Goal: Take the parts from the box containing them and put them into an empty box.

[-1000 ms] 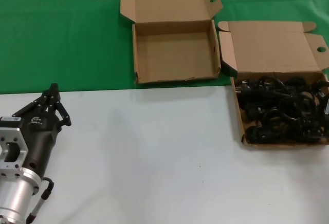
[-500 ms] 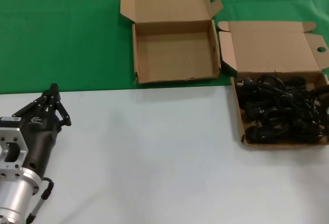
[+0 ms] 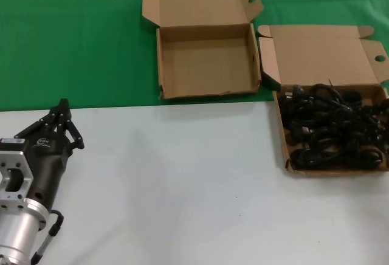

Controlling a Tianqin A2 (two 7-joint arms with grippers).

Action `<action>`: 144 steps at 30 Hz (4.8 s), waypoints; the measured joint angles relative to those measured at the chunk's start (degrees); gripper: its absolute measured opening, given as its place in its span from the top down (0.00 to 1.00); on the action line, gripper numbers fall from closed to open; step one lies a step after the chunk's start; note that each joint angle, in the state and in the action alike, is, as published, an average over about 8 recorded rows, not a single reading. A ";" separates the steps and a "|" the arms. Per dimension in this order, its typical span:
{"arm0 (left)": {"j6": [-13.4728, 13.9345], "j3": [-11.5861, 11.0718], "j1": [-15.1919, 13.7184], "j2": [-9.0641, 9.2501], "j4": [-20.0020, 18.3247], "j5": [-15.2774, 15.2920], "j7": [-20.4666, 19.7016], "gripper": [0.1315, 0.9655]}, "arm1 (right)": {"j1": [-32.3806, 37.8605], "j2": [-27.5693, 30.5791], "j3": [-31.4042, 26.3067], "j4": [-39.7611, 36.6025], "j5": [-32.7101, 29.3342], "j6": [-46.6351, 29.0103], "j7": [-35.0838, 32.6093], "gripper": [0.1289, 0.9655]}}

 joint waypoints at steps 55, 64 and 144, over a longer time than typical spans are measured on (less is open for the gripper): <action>0.00 0.00 0.00 0.00 0.00 0.00 0.00 0.99 | 30.35 -30.70 -1.70 -39.35 8.42 -4.10 -40.13 0.89; 0.00 0.00 0.00 0.00 0.00 0.00 0.00 0.99 | 37.89 -38.47 2.58 -59.22 11.37 -0.22 -55.80 0.89; 0.00 0.00 0.00 0.00 0.00 0.00 0.00 0.93 | 36.52 -40.60 15.18 -60.21 18.69 8.49 -67.43 0.02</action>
